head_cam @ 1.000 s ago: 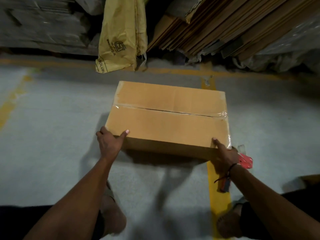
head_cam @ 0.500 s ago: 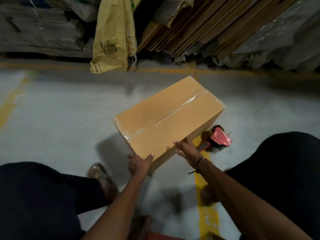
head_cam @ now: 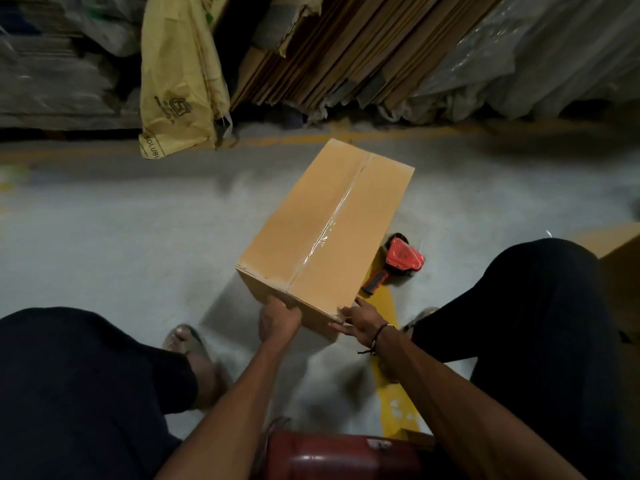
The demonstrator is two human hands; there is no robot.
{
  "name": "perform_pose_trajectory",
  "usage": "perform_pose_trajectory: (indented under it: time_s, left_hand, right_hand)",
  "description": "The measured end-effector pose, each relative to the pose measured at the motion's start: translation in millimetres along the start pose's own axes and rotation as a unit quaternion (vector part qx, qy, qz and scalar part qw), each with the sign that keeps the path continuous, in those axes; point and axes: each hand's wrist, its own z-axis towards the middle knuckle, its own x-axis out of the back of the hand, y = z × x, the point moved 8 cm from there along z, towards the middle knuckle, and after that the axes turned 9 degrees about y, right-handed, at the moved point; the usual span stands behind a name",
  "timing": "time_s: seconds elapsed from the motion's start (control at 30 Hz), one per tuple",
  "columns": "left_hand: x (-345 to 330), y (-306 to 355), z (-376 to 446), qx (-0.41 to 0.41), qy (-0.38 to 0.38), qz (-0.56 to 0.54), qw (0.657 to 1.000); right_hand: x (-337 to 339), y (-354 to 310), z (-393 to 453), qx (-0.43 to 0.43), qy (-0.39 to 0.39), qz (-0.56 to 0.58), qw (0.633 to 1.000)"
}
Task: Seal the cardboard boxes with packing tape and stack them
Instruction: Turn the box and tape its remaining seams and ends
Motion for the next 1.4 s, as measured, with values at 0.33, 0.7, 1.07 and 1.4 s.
perform_pose_trajectory:
  time_s: [0.33,0.7,1.07,1.4]
  left_hand:
    - [37.9,29.8,31.3,-0.177,0.088,0.029,0.980]
    - [-0.7,98.6,40.2,-0.261,0.073,-0.123,0.955]
    - [-47.8,174.0,66.6,-0.289,0.022,-0.231,0.929]
    - [-75.4,176.6,94.8,-0.249,-0.021,-0.282,0.926]
  right_hand:
    - [26.6,-55.1,46.8,0.130,0.077,-0.078,0.985]
    - [48.6,-124.1,96.3,0.247,0.132,-0.041,0.959]
    - [103.9,-99.2,204.7,0.047,0.228,0.017,0.972]
    - [86.9,-72.9,287.4,-0.020,0.184,0.061,0.981]
